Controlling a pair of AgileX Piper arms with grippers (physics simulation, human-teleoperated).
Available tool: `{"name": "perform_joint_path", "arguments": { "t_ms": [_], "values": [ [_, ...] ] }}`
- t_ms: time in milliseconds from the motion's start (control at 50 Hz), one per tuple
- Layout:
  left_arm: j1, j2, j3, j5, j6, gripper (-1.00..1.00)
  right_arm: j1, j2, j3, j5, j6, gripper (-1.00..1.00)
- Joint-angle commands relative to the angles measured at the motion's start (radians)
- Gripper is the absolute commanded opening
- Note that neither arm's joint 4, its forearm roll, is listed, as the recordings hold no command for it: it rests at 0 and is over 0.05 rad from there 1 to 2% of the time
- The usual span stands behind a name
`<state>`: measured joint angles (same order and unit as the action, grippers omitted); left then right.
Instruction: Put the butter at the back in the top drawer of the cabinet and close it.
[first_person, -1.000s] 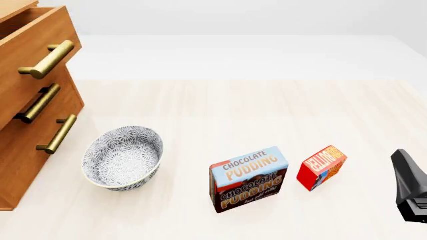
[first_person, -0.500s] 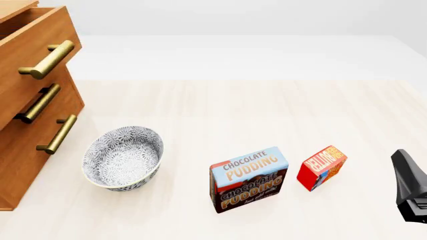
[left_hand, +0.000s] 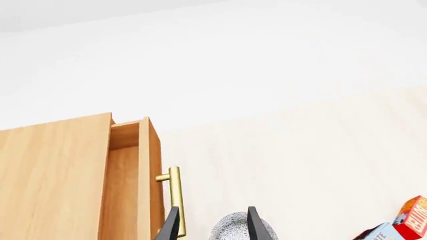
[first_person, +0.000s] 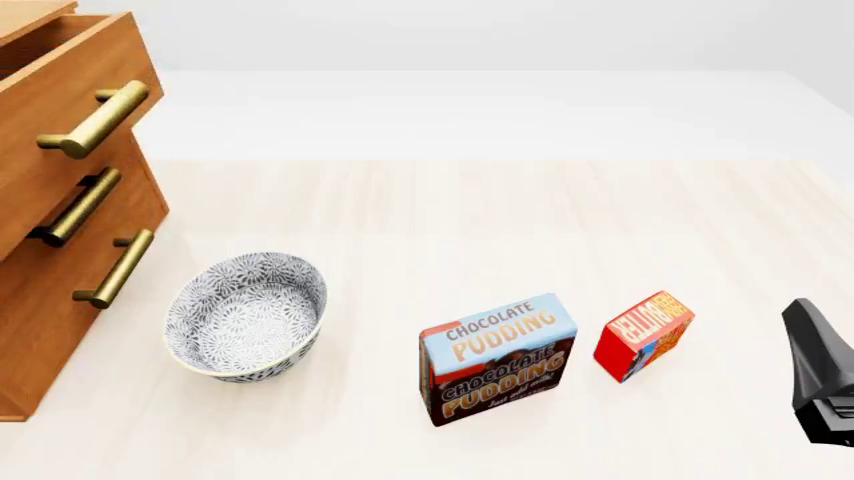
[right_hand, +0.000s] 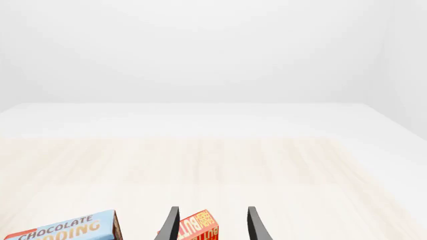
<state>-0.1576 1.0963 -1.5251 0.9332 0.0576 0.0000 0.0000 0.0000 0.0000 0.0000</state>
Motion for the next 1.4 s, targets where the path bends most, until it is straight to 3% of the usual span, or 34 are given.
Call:
{"name": "perform_joint_path", "arguments": {
  "t_ms": [20,360,1400],
  "values": [
    [0.014,-0.01,0.03,-0.004,-0.017,1.0,0.0,0.0,0.0,0.0,0.0,1.0],
    [0.025,-0.025,0.108,-0.048,-0.041,1.0,0.0,0.0,0.0,0.0,0.0,1.0],
    [0.098,-0.037,0.196,-0.105,-0.062,1.0,0.0,0.0,0.0,0.0,0.0,1.0]
  ]
}}
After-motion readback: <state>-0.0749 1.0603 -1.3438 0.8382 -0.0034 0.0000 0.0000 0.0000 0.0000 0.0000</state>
